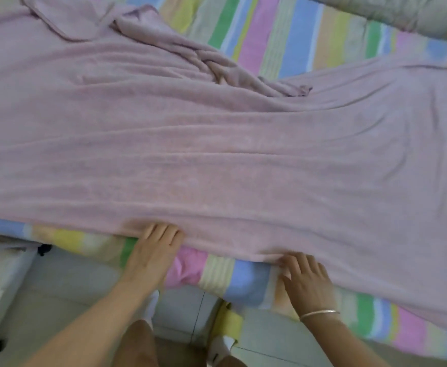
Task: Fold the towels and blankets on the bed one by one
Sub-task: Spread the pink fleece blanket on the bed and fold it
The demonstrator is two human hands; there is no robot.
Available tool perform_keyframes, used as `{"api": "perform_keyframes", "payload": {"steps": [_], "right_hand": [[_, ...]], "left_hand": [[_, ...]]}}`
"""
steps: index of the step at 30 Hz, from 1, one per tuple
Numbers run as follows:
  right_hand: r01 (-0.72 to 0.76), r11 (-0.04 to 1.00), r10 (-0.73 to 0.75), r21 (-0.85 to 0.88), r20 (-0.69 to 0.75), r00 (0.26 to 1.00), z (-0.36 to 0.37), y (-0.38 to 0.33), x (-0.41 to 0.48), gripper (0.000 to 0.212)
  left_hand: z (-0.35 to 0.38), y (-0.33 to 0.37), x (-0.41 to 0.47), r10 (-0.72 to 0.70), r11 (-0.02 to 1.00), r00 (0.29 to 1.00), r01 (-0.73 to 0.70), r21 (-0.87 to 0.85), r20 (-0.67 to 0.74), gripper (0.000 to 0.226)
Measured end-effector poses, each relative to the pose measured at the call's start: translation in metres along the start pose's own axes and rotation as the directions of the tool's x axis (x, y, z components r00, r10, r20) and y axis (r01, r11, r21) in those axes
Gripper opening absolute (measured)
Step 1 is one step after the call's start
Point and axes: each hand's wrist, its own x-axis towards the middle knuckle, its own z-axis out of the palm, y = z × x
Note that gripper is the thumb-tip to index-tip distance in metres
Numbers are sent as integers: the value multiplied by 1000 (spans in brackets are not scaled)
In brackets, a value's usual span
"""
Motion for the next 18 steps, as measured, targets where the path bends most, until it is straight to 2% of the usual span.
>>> {"api": "perform_keyframes", "payload": {"steps": [3,4,7,8,10,11,12,13,15,17,18], "right_hand": [[-140,989,140,38,2,990,1,-2,11,21],[-194,979,193,60,23,981,0,-4,13,19],[-309,949,277,62,303,912,-14,-7,12,16],[-302,953,270,35,357,894,-14,-5,6,16],[-256,961,214,104,307,927,-16,-3,-9,17],[-213,968,173,135,257,951,-13,-3,-18,17],[-164,977,134,134,208,969,-8,-2,-26,18],[-126,987,109,102,161,981,-5,-1,-31,19],[-56,998,52,19,164,985,3,-2,-37,35],[-26,999,29,-21,163,986,4,-7,-33,54],[0,1000,4,-29,136,991,6,-10,-31,56]], "left_hand": [[-7,-3,16,3,1000,999,-4,26,44,20],[-14,-3,21,8,1000,994,-8,-1,113,14],[-17,-6,17,148,983,955,-114,-140,256,19],[-18,-6,16,182,977,935,-136,-167,303,28],[-20,-3,16,221,975,924,-202,-91,312,52],[-29,0,18,225,974,906,-212,-78,357,51],[-29,3,20,215,977,906,-200,-80,365,42],[-29,4,22,163,987,887,-143,-79,431,31],[-32,13,24,162,987,865,-142,-78,476,6],[-26,17,18,229,972,901,-190,-139,369,27],[-24,23,18,261,961,899,-208,-181,352,25]]}}
